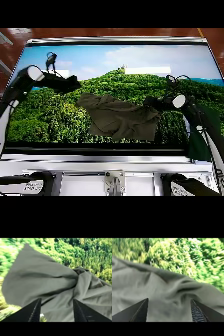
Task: Fold the shirts.
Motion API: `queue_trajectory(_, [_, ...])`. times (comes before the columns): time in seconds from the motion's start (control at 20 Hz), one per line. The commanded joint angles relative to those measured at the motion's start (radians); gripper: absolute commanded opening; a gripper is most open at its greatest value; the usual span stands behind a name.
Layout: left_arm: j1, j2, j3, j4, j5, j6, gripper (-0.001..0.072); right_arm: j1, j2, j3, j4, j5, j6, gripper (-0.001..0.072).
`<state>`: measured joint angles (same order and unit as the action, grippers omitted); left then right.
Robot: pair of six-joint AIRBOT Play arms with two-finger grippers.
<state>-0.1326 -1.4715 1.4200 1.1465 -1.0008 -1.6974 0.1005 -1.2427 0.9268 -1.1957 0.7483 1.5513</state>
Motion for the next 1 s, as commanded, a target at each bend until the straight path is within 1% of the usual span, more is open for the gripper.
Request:
queue_trajectory(0.0, [0.132, 0.092, 0.062, 0.029, -0.233, 0.077, 0.049, 0.0, 0.124, 0.087, -0.328, 0.273, -0.033, 0.0632])
queue_trajectory(0.05, [0.174, 0.135, 0.062, 0.071, -0.29, 0.091, 0.049, -0.01, 0.168, 0.103, -0.416, 0.337, -0.033, 0.0632])
queue_trajectory(0.1, [0.217, 0.174, 0.062, 0.112, -0.354, 0.093, 0.049, -0.04, 0.216, 0.109, -0.469, 0.394, -0.034, 0.0631])
queue_trajectory(0.15, [0.265, 0.211, 0.058, 0.133, -0.43, 0.119, 0.0509, -0.089, 0.252, 0.108, -0.478, 0.451, -0.037, 0.0631])
queue_trajectory(0.2, [0.309, 0.243, 0.042, 0.133, -0.486, 0.15, 0.055, -0.16, 0.278, 0.108, -0.449, 0.509, -0.058, 0.0631])
queue_trajectory(0.25, [0.352, 0.277, 0.005, 0.128, -0.518, 0.164, 0.0556, -0.245, 0.29, 0.103, -0.386, 0.554, -0.103, 0.0631])
queue_trajectory(0.3, [0.385, 0.311, -0.051, 0.106, -0.52, 0.17, 0.0558, -0.325, 0.29, 0.093, -0.3, 0.577, -0.139, 0.0631])
queue_trajectory(0.4, [0.422, 0.367, -0.225, 0.026, -0.498, 0.195, 0.0558, -0.479, 0.288, 0.041, -0.07, 0.547, -0.16, 0.0631])
queue_trajectory(0.45, [0.422, 0.386, -0.322, -0.013, -0.473, 0.195, 0.0558, -0.531, 0.283, 0.01, 0.024, 0.547, -0.189, 0.0631])
queue_trajectory(0.5, [0.409, 0.401, -0.43, -0.079, -0.435, 0.195, 0.0558, -0.565, 0.275, -0.023, 0.078, 0.552, -0.207, 0.0631])
queue_trajectory(0.55, [0.386, 0.408, -0.527, -0.149, -0.386, 0.206, 0.0558, -0.579, 0.264, -0.049, 0.08, 0.555, -0.207, 0.0631])
queue_trajectory(0.6, [0.352, 0.407, -0.614, -0.22, -0.327, 0.24, 0.0557, -0.579, 0.251, -0.067, 0.076, 0.562, -0.207, 0.0631])
queue_trajectory(0.7, [0.254, 0.399, -0.759, -0.328, -0.157, 0.257, 0.0556, -0.579, 0.223, -0.09, 0.089, 0.566, -0.206, 0.0631])
queue_trajectory(0.8, [0.153, 0.372, -0.83, -0.405, -0.021, 0.258, 0.0556, -0.579, 0.196, -0.092, 0.109, 0.566, -0.206, 0.0631])
queue_trajectory(0.95, [0.026, 0.305, -0.837, -0.455, 0.105, 0.269, 0.0554, -0.578, 0.15, -0.092, 0.131, 0.573, -0.203, 0.0631])
